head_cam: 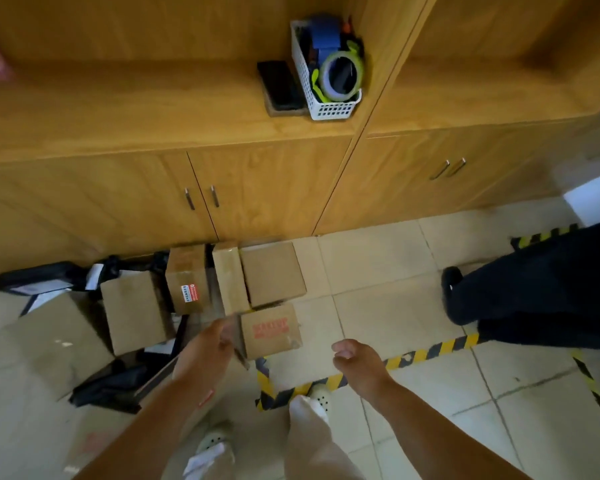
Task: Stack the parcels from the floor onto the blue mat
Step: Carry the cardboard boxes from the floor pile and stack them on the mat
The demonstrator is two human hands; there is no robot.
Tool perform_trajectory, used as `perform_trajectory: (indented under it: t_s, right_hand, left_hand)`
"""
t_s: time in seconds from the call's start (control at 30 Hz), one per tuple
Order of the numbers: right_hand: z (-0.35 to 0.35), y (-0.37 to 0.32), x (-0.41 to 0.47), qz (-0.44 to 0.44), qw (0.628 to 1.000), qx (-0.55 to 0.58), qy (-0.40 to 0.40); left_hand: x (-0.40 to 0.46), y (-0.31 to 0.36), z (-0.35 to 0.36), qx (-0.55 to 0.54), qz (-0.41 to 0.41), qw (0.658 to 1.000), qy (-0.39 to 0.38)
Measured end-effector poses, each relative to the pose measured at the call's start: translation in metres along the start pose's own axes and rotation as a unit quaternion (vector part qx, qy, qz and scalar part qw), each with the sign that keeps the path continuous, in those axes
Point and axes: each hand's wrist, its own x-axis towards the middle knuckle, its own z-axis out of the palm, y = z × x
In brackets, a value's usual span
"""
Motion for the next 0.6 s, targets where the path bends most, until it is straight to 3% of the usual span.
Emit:
perform_trajectory:
  t_s: [0.3,0.6]
  right_hand:
    - [0.009,0.027,0.150,-0.024,0.987,-0.134,-0.087]
    - [0.092,0.075,0.310,-0.019,0.983,-0.144,-0.112]
  left_hand:
    - [0.080,-0.018,0.088,-0.045,-0.132,0.990,-0.022]
    - [0.222,-0.105,0.200,-0.051,-0.159,0.985,-0.039]
